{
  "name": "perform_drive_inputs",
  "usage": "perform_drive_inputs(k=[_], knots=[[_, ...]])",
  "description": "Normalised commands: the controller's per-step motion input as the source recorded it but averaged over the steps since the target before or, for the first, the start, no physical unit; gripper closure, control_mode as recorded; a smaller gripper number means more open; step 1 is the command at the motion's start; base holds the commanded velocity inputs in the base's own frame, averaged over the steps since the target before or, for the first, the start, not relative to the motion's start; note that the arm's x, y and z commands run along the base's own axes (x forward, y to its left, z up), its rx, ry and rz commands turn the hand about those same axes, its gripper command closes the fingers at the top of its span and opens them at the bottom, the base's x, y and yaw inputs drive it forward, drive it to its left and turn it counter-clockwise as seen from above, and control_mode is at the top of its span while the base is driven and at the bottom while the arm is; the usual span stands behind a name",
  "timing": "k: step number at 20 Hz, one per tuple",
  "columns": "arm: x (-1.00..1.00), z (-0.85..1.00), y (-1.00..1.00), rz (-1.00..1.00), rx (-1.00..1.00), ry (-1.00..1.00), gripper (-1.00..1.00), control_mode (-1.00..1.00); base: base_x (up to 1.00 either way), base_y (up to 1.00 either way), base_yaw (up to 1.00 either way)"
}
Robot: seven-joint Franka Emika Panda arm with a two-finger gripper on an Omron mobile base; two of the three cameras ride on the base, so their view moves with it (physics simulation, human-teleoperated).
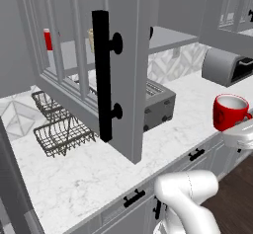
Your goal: Gather all objects into one cabinet and sort the glasses and bowls to opposite sides.
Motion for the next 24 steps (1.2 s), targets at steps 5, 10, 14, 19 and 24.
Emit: perform_drive_inputs(k=[5, 10, 14, 19, 24], knots=[[0.00, 0.00, 0.00, 0.00, 0.00, 0.00, 1.00, 1.00, 0.70, 0.44, 0.04], [0.00, 0.00, 0.00, 0.00, 0.00, 0.00, 1.00, 1.00, 0.85, 0.33, 0.07], [0.00, 0.00, 0.00, 0.00, 0.00, 0.00, 1.00, 1.00, 0.98, 0.28, 0.00], [0.00, 0.00, 0.00, 0.00, 0.00, 0.00, 1.00, 1.00, 0.65, 0.35, -0.01], [0.00, 0.00, 0.00, 0.00, 0.00, 0.00, 1.00, 1.00, 0.45, 0.23, 0.00]])
